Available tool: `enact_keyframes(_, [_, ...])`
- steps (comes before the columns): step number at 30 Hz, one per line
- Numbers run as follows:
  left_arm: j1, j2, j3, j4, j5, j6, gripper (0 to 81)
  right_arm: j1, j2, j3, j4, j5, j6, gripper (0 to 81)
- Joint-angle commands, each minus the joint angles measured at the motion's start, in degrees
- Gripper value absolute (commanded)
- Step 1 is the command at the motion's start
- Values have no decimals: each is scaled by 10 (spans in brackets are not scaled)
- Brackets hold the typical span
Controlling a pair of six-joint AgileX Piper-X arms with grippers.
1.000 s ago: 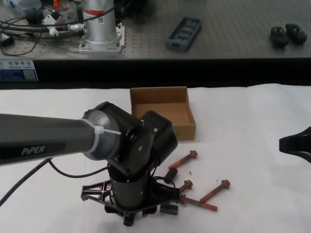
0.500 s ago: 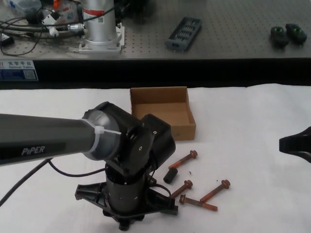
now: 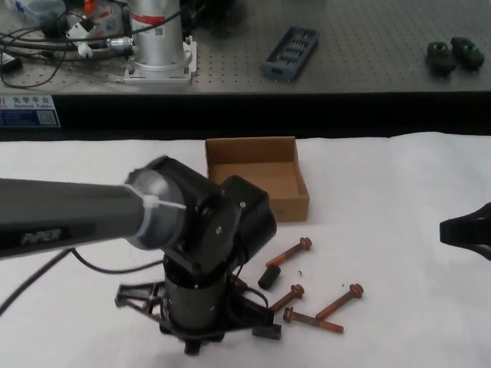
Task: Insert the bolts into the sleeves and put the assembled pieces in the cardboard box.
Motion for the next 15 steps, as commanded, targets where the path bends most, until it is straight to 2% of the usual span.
enact_keyframes(1, [-1, -44, -3, -12, -58, 48, 6, 13, 1, -9, 1, -16, -46, 29])
enact_keyframes(4, [-1, -84, 0, -27, -87, 78, 6, 24, 1, -13, 4, -16, -36, 29])
enact_keyframes(9, [1, -160, 41, -92, -87, 84, 6, 24, 7, -25, 20, 3, 102, 29])
enact_keyframes(12, [1, -219, 90, -147, -65, 87, 6, 27, 24, -35, 32, 4, 136, 29])
enact_keyframes(15, [1, -278, 155, -215, -37, 87, 6, 49, 60, -55, 60, 26, 174, 29])
